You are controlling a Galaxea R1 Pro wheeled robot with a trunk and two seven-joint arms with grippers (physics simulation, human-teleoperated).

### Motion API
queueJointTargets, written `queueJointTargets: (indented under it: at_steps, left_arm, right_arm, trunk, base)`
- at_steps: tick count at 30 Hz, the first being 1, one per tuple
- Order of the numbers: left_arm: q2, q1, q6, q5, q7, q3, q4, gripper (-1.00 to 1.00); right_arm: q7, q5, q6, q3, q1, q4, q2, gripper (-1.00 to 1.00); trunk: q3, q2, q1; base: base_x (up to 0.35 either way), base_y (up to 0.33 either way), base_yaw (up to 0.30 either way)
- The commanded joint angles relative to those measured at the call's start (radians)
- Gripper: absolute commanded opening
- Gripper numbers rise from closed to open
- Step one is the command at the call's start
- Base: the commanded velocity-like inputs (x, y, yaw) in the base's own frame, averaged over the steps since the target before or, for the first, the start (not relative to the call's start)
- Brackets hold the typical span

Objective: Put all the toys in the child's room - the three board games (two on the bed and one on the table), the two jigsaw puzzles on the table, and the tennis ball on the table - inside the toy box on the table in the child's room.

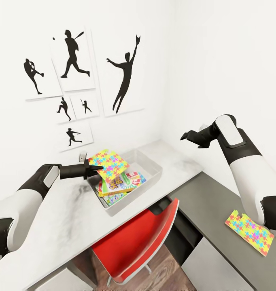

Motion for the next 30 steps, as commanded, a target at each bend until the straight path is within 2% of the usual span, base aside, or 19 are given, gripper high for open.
queueJointTargets:
  at_steps: [1, 7, 30]
  left_arm:
    - [-0.001, -0.002, 0.002, -0.007, -0.005, 0.005, 0.001, -1.00]
    - [-0.008, -0.006, 0.002, -0.006, -0.005, 0.020, 0.002, -1.00]
    - [-0.012, -0.006, 0.002, -0.006, -0.006, 0.022, 0.002, -1.00]
  right_arm:
    - [-0.010, -0.011, 0.000, 0.004, -0.001, -0.001, -0.001, 1.00]
    - [-0.010, -0.009, 0.000, 0.005, -0.001, -0.001, -0.001, 1.00]
    - [-0.010, -0.008, 0.000, 0.005, 0.001, -0.001, 0.000, 1.00]
  trunk:
    - [-0.004, -0.002, 0.001]
    - [-0.014, -0.002, 0.001]
    - [-0.052, -0.002, 0.001]
  base:
    - [0.000, 0.000, 0.000]
    - [0.000, 0.000, 0.000]
    - [0.000, 0.000, 0.000]
